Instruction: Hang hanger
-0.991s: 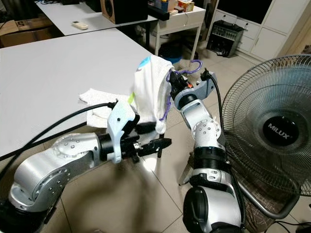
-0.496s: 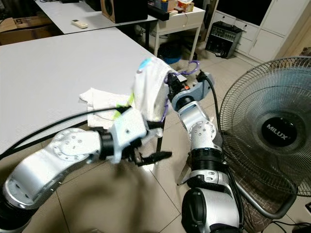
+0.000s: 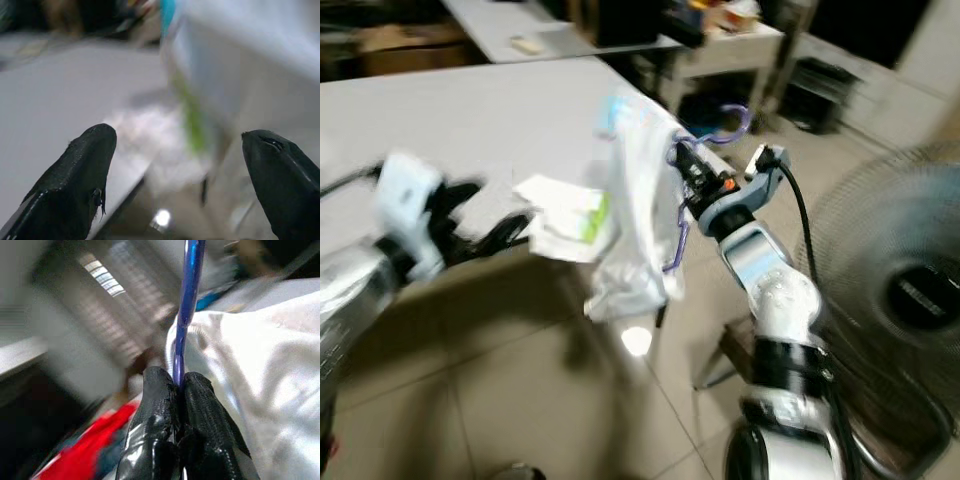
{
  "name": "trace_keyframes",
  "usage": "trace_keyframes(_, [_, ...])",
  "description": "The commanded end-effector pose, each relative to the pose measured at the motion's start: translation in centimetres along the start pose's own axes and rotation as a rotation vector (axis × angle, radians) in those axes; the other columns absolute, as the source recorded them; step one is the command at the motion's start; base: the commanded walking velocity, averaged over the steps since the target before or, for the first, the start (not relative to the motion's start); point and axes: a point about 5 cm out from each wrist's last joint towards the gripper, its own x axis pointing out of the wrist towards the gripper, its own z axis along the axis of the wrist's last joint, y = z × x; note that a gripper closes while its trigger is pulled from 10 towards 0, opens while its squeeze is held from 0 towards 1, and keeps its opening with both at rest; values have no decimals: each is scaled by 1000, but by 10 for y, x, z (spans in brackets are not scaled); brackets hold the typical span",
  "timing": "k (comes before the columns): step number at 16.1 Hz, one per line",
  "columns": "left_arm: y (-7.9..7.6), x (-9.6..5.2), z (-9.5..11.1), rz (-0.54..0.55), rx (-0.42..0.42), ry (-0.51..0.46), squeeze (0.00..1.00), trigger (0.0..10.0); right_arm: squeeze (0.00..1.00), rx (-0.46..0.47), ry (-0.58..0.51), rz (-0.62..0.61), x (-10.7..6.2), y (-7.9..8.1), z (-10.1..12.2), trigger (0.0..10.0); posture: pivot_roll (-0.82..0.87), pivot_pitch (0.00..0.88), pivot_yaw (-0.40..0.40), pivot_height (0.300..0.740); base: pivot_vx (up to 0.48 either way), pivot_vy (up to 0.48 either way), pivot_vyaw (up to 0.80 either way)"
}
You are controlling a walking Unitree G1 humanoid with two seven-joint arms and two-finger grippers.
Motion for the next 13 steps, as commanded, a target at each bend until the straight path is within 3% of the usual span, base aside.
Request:
trace_keyframes(1, [-2, -4, -3, 24, 5, 7, 1000, 10000, 0, -8, 15, 83, -6, 13, 6, 10000, -88, 0, -51, 740, 0, 0, 800])
trace_keyframes(4, [-13, -8, -15, 103, -104, -4, 1000, 10000, 0, -54, 138, 189, -29, 25, -5, 10000, -79, 0, -68, 740, 0, 0, 798])
trace_keyframes(6, [-22, -2, -16, 100, -134, -17, 1000, 10000, 0, -67, 200, 221, -38, 30, -8, 10000, -92, 0, -63, 740, 0, 0, 800])
trace_keyframes(9, [-31, -2, -16, 69, -138, -18, 1000, 10000, 0, -105, 272, 217, -47, 32, -11, 10000, -99, 0, -68, 740, 0, 0, 796])
trace_keyframes(11, [-32, -8, -22, 93, -121, 10, 1000, 10000, 0, -156, 342, 163, -63, 24, -14, 10000, -103, 0, -93, 740, 0, 0, 797])
trace_keyframes(13, [-34, -11, -21, 88, -101, 13, 1000, 10000, 0, -191, 368, 129, -70, 18, -16, 10000, -94, 0, -110, 740, 0, 0, 794])
